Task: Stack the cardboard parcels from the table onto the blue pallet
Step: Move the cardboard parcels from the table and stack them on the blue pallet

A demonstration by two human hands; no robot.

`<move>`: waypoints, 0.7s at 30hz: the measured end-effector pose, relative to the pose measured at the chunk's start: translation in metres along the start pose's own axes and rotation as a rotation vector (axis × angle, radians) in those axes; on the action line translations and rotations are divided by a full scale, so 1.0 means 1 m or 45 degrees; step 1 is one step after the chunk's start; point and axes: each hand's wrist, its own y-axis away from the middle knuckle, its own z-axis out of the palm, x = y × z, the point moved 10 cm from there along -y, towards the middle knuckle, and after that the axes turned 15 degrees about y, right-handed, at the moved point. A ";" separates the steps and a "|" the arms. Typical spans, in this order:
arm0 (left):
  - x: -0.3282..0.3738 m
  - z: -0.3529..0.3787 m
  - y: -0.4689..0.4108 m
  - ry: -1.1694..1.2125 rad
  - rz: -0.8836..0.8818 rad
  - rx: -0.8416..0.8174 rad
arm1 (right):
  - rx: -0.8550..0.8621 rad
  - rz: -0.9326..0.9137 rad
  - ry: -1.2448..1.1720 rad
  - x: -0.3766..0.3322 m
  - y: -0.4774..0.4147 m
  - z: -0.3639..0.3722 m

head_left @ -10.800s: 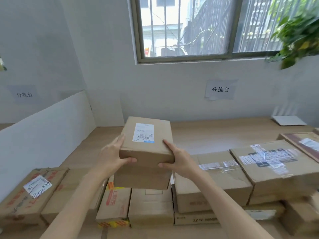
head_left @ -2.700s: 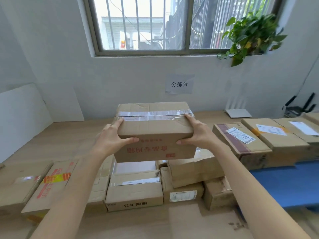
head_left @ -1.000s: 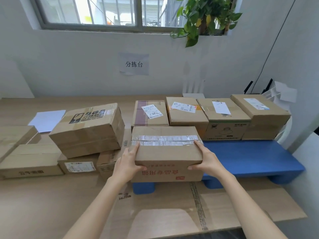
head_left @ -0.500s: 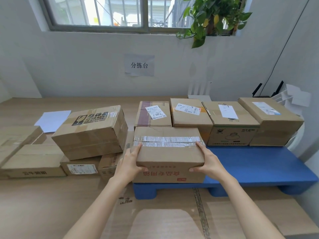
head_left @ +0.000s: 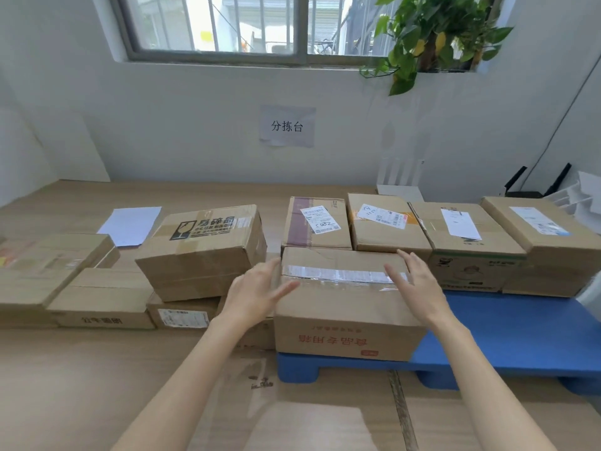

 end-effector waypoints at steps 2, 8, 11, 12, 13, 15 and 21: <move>-0.001 -0.040 -0.006 0.040 0.002 0.114 | 0.095 -0.085 0.070 -0.036 -0.011 -0.009; -0.068 -0.147 -0.023 0.074 -0.098 0.356 | 0.087 -0.288 0.148 -0.159 -0.036 0.017; -0.128 -0.189 -0.032 0.121 -0.194 0.393 | 0.020 -0.349 0.124 -0.214 -0.048 0.051; -0.148 -0.199 -0.035 0.129 -0.226 0.376 | -0.022 -0.370 0.150 -0.232 -0.051 0.066; -0.166 -0.208 -0.038 0.118 -0.252 0.340 | -0.070 -0.387 0.179 -0.249 -0.055 0.082; -0.195 -0.215 -0.045 0.056 -0.281 0.225 | -0.172 -0.397 0.220 -0.277 -0.062 0.112; -0.263 -0.197 -0.074 -0.079 -0.301 -0.085 | -0.349 -0.330 0.288 -0.308 -0.076 0.180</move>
